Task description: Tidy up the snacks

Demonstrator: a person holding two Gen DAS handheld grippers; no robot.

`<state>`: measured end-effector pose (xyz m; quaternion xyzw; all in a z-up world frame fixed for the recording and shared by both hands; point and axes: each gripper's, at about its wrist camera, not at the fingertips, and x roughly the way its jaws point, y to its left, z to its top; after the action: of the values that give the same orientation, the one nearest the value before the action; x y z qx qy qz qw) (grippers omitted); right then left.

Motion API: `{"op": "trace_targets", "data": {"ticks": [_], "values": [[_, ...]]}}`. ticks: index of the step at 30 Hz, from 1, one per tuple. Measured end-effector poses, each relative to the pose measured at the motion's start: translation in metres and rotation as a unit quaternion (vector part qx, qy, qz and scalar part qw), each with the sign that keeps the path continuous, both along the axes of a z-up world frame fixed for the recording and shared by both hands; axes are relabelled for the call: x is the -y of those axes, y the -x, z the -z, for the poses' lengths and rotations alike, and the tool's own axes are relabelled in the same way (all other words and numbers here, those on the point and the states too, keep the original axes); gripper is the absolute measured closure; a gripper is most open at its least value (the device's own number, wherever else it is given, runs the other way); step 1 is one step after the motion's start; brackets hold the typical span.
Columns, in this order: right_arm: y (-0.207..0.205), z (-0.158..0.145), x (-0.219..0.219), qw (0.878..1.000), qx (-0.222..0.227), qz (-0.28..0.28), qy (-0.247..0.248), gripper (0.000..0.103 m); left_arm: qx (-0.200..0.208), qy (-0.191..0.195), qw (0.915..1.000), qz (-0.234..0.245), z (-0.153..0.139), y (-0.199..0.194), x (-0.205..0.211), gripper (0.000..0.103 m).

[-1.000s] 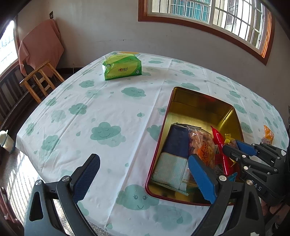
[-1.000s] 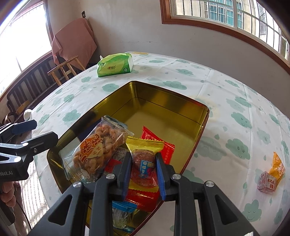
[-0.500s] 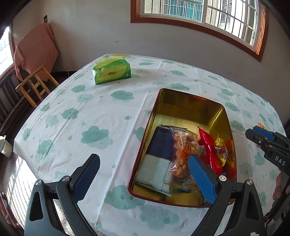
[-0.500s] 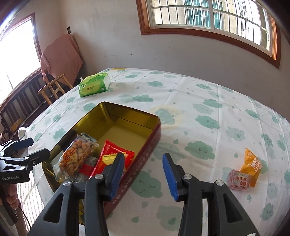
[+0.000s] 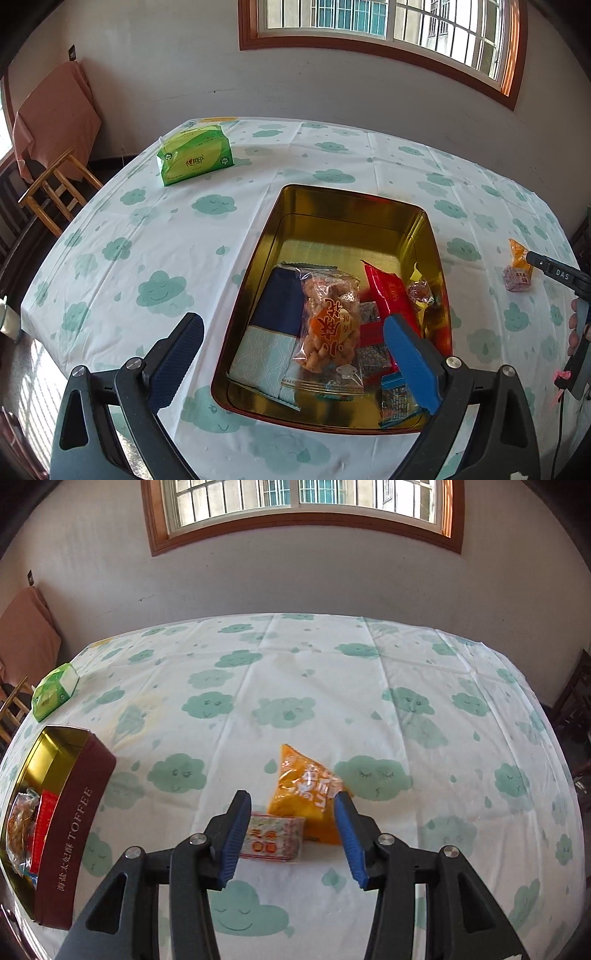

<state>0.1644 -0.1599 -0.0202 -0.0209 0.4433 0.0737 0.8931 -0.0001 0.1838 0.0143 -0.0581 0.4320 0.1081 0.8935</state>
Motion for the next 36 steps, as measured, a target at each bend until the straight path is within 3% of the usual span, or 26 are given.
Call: {"op": "trace_targets", "data": {"ticks": [7,19,26,30,36], "values": [[-0.028,0.022,0.011,0.998,-0.040,0.026,-0.036,0.051,-0.009,-0.006,0.9997,0.022,0.001,-0.014,0.023,0.006],[-0.053,0.038,0.018,0.997,-0.036,0.018,-0.070,0.048,-0.018,-0.019,0.9952,0.094,-0.002,-0.044,0.094,0.006],[-0.053,0.039,0.024,0.998,-0.015,-0.002,-0.064,0.057,-0.029,-0.010,0.9926,0.117,0.007,-0.058,0.128,0.006],[-0.045,0.038,0.047,0.998,0.000,0.015,-0.061,0.063,-0.027,0.000,0.9913,0.129,0.012,-0.063,0.147,0.006],[-0.021,0.038,0.088,0.998,0.012,0.042,-0.055,0.063,-0.012,0.026,0.9895,0.141,0.017,-0.077,0.184,0.006]]}}
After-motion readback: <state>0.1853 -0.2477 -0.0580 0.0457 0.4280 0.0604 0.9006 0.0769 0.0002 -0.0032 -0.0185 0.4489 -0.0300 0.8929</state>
